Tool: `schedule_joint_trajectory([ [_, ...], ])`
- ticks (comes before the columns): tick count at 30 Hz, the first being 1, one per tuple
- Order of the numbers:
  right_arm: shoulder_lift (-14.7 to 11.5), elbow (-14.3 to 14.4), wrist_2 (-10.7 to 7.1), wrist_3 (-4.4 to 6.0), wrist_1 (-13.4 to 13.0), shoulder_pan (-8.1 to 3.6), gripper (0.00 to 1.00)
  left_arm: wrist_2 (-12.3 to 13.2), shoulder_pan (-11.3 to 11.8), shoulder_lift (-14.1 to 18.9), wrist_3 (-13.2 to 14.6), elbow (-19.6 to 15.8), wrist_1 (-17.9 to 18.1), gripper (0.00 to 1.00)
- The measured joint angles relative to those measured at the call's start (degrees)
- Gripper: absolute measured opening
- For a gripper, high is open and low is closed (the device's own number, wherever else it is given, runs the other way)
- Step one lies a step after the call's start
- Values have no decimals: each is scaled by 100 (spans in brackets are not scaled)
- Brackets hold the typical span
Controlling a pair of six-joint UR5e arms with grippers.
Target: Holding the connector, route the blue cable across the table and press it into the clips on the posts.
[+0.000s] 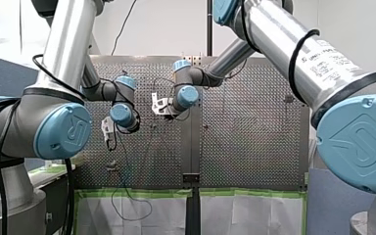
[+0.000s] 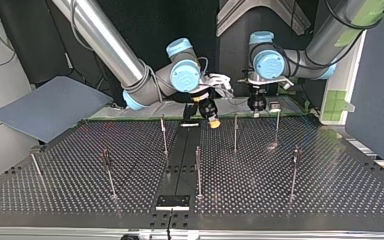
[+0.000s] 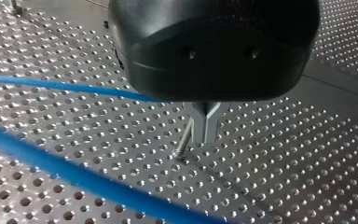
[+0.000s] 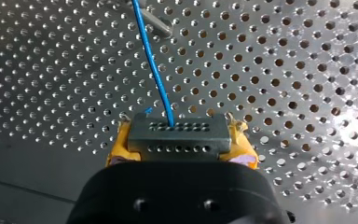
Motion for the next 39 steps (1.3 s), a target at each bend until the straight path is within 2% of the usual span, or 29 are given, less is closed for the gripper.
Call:
schedule_joint_trajectory([
  [13, 246, 21, 2, 8, -32, -2, 0, 253, 2, -58, -146, -1, 229, 0],
  [18, 261, 20, -5, 49, -55, -9, 0, 273, 10, -233, -185, 9, 309, 0],
  [25, 341, 22, -28, 58, -67, -84, 0, 286, 55, -517, -226, 109, 530, 0],
  [30, 381, 20, -43, 49, -78, -146, 0, 310, 82, -541, -248, 261, 586, 0],
  [39, 386, 9, -68, 34, -97, -221, 0, 475, 127, -548, -349, 308, 698, 0],
])
